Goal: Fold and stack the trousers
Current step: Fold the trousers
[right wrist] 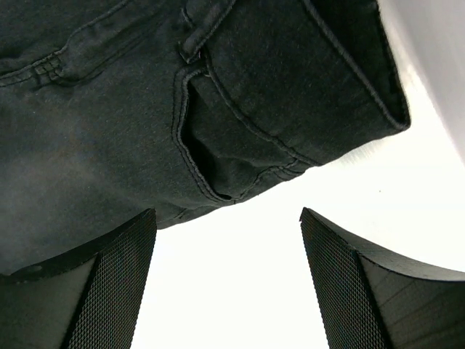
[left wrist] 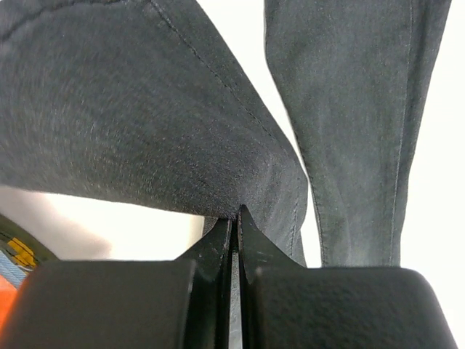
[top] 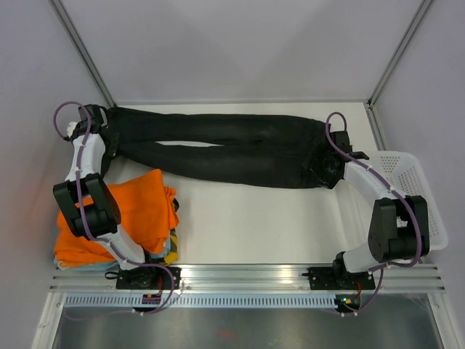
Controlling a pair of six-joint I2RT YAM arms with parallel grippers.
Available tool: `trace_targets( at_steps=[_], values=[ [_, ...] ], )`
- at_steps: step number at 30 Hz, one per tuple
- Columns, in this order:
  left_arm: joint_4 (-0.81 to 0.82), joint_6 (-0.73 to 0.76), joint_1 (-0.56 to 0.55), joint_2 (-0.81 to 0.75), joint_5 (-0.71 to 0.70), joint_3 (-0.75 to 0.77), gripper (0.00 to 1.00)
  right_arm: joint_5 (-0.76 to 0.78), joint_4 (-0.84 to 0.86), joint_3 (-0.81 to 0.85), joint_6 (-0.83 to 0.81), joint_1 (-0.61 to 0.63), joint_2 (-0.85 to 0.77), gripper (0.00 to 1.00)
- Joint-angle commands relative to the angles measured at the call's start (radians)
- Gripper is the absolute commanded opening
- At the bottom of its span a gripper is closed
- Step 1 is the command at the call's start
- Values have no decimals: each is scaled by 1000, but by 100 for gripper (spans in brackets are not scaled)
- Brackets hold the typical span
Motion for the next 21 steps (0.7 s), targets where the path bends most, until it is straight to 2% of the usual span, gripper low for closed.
trace_targets(
  at_steps=[1,8,13,17,21],
  values=[
    [13,50,9,-37,-1,-3,2,21,50,-17,97,31,21,87],
    [17,60,8,-50,-7,-33,2,73,27,-41,122,71,70,87],
    [16,74,8,-54,-13,-38,2,121,72,-61,124,71,119,83],
    [14,94,8,-62,-33,-44,2,133,116,-66,133,71,160,71],
    [16,108,8,-62,-58,-61,2,156,133,-57,136,71,208,52]
  ],
)
